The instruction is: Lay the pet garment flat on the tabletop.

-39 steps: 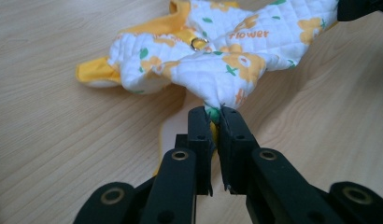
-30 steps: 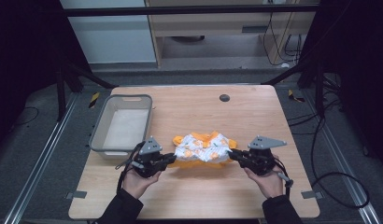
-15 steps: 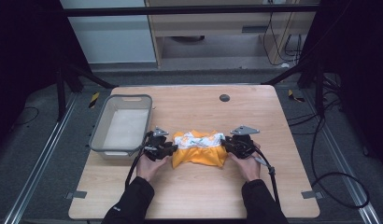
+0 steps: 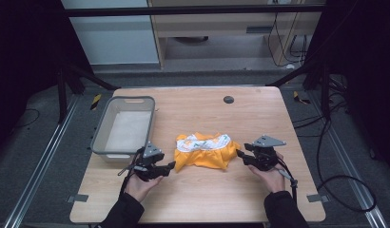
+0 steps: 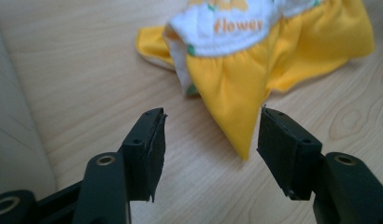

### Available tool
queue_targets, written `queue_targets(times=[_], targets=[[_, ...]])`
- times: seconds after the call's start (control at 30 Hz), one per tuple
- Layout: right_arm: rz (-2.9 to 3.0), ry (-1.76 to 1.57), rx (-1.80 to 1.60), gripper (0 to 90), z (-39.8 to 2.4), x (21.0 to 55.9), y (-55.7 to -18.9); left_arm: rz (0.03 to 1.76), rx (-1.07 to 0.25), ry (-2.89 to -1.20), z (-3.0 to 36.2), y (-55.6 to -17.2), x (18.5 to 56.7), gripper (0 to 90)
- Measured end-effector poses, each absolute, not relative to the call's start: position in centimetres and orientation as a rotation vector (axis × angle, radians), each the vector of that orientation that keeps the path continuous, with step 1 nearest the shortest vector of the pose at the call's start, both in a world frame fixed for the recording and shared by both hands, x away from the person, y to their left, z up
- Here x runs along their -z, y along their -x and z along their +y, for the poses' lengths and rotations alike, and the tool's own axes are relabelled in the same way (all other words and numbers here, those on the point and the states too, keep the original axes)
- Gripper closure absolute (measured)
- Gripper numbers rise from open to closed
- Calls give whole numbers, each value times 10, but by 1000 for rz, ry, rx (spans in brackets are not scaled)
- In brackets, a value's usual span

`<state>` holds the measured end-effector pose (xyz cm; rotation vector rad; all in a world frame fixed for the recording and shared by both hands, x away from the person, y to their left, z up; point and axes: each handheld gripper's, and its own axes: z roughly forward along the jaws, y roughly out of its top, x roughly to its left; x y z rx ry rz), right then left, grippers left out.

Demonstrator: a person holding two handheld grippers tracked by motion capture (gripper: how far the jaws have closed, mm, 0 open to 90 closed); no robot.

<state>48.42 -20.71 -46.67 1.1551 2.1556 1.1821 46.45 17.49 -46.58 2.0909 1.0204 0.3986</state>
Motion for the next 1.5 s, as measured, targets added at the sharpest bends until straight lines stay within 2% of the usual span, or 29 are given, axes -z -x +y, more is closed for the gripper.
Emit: queue_targets(times=[0.2, 0.37, 0.43, 0.47, 0.5, 0.53, 0.57, 0.63, 0.87, 1.17, 1.4, 1.5], targets=[[2208, -1187, -1146, 546, -200, 487, -491, 1000, -395, -2132, 167, -462, 481, 457], [2244, -1148, -1115, 572, -188, 495, -497, 1013, -369, -2159, 163, -467, 489, 560], [2253, -1153, -1105, 627, -187, 497, -499, 1027, -351, -2158, 163, -470, 492, 646], [2253, -1153, -1105, 627, -187, 497, -499, 1027, -351, -2158, 163, -470, 492, 689], [2258, -1150, -1103, 694, -186, 498, -499, 1046, -325, -2159, 164, -473, 493, 731], [2258, -1150, -1103, 694, -186, 498, -499, 1046, -325, -2159, 164, -473, 493, 769], [2259, -1159, -1104, 729, -186, 497, -499, 1054, -311, -2158, 164, -474, 493, 769], [2265, -1184, -1096, 853, -188, 496, -498, 1070, -279, -2152, 164, -474, 492, 854], [2239, -1181, -1161, 876, -194, 480, -487, 1044, -258, -2101, 170, -468, 475, 873], [2251, -1113, -1344, 875, -208, 442, -438, 952, -180, -2037, 190, -433, 443, 873], [2299, -1106, -1404, 875, -211, 433, -409, 954, -137, -2028, 201, -416, 439, 872], [2331, -1114, -1382, 874, -213, 438, -395, 956, -130, -2073, 203, -404, 445, 872]])
